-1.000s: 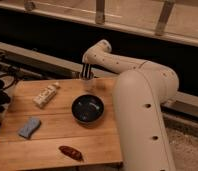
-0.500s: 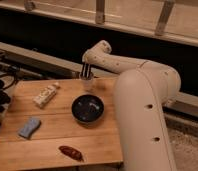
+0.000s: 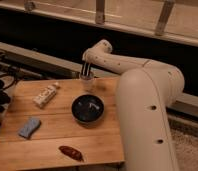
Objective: Place the eraser in the ceramic cup
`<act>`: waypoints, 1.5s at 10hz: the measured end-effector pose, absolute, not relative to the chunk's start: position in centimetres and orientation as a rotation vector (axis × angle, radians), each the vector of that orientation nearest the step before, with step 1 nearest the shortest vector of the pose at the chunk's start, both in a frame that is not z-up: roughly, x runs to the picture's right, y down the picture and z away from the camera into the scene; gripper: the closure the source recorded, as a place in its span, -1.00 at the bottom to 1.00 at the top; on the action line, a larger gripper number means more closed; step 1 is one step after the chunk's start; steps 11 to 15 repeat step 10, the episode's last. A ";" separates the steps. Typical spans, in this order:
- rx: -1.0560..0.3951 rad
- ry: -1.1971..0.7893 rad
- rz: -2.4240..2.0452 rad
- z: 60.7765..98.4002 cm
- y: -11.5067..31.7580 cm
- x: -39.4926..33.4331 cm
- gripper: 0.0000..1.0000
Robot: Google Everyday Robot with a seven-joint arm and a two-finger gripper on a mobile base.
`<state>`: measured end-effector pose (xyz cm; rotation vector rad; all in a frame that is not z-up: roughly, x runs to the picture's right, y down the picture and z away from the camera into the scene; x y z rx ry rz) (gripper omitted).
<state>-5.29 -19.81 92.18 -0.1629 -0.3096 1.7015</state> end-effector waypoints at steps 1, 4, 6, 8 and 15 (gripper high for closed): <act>-0.159 -0.318 1.703 92.0 -20.0 -5.2 -0.59; -0.153 -0.340 1.698 91.4 -20.4 -5.3 -0.60; -0.151 -0.348 1.693 91.1 -20.6 -5.6 -0.60; -0.145 -0.356 1.693 90.8 -20.7 -5.5 -0.60; -0.162 -0.372 1.695 90.4 -21.0 -5.7 -0.58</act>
